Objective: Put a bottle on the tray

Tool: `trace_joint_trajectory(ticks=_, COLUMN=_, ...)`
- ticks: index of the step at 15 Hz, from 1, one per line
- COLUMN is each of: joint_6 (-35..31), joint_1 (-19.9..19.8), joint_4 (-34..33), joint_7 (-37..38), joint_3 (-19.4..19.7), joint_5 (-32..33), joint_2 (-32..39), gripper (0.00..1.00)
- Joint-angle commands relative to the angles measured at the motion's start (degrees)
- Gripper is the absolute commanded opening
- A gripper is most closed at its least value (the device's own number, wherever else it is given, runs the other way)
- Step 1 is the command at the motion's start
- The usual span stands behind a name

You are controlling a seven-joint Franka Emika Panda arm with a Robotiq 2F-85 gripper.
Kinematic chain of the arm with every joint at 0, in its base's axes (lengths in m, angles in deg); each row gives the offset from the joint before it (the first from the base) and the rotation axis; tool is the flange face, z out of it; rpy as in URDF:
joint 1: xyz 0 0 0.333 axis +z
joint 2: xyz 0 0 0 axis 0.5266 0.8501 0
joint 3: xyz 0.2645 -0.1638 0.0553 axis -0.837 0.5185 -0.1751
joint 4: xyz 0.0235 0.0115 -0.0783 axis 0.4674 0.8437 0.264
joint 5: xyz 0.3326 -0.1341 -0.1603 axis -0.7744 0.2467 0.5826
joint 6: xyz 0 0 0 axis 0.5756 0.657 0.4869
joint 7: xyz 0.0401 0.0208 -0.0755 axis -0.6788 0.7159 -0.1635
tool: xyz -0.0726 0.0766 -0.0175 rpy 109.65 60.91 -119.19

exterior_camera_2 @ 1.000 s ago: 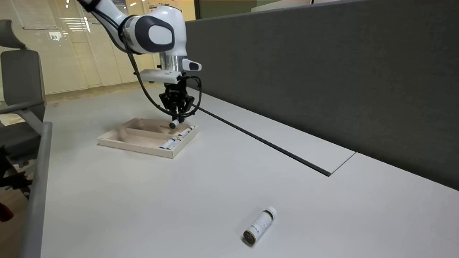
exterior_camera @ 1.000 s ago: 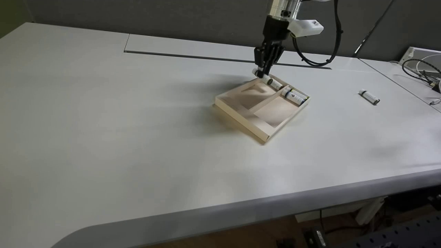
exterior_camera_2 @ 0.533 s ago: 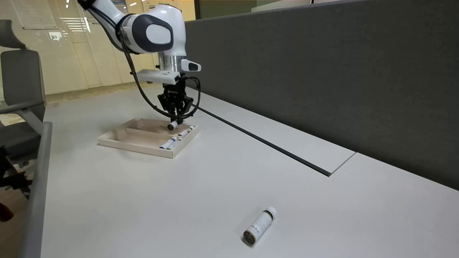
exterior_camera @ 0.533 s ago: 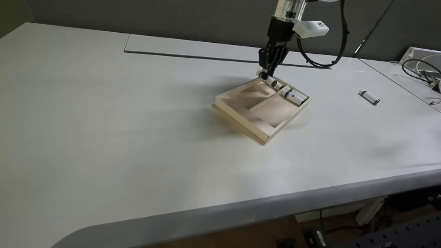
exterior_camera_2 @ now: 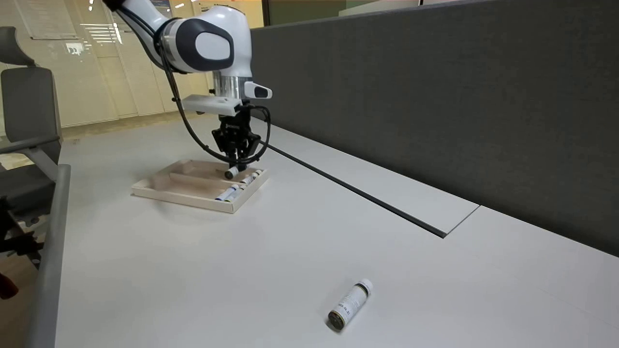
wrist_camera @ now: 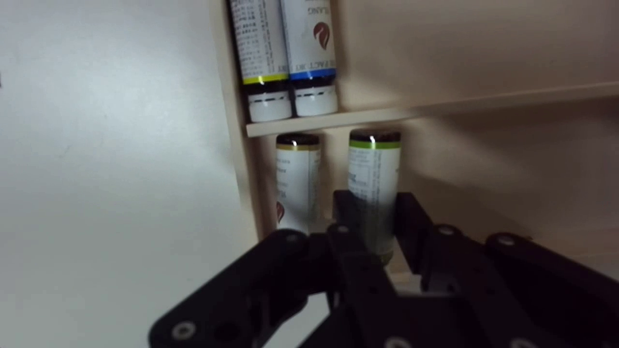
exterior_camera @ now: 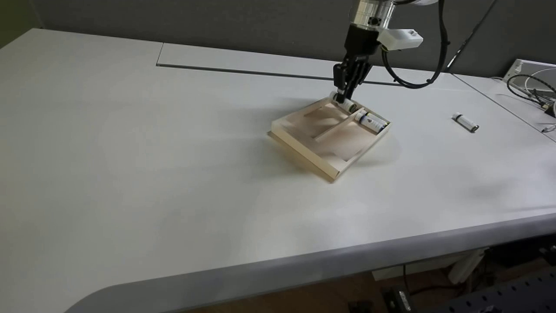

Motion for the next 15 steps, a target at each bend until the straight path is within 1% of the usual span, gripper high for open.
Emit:
trace_joint_trajectory(ticks=1, joint_6=-0.07, joint_1=-0.3, joint_4=0.41, joint_7=0.13, joint_3=0.05, joint_5=-0.31, joint_2=-0.28, gripper=0.07)
trace_joint_trajectory(ticks=14, joint_6=0.11, joint_1=-0.57, joint_4=-0.73, joint_7=0.18, joint_3=0.41, joint_5=-0.3, joint_2=1.11, gripper=0.07)
trace_joint_trajectory(ticks=15, joint_6=0.29, joint_1=-0.57, joint_4=-0.81, joint_7=0.22, joint_3=0.5, joint_5=-0.28, joint_2=1.18, gripper=0.52)
